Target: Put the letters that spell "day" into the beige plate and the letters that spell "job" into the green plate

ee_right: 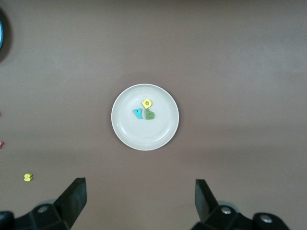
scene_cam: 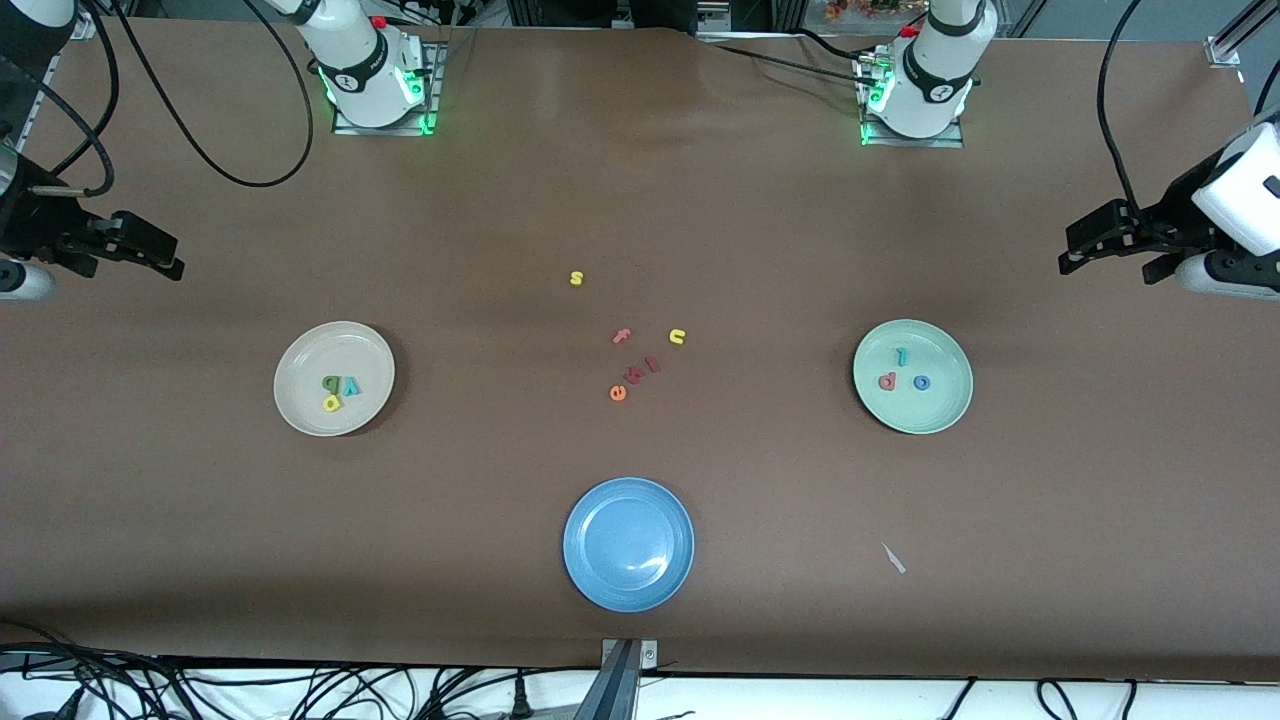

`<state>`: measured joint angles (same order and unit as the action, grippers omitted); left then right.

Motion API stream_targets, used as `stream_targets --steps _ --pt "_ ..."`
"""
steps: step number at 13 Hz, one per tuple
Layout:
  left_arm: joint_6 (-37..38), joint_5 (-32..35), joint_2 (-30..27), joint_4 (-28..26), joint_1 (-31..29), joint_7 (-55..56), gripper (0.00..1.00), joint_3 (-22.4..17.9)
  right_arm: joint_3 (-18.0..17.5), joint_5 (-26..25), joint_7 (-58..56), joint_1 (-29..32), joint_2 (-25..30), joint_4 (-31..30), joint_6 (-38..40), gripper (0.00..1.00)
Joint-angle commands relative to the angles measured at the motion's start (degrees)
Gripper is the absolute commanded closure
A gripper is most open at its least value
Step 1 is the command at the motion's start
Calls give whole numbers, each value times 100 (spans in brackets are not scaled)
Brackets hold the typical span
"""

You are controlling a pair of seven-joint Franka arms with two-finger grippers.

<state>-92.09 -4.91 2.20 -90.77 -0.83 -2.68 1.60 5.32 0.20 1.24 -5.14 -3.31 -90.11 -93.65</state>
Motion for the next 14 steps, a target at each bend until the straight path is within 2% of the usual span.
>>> stream_targets --steps 1,14 --pt "60 96 -18 68 39 -92 0 -10 -119 85 -98 144 155 -121 49 0" --pt "60 96 -18 68 48 -92 0 -10 -119 77 -150 136 120 -156 58 0"
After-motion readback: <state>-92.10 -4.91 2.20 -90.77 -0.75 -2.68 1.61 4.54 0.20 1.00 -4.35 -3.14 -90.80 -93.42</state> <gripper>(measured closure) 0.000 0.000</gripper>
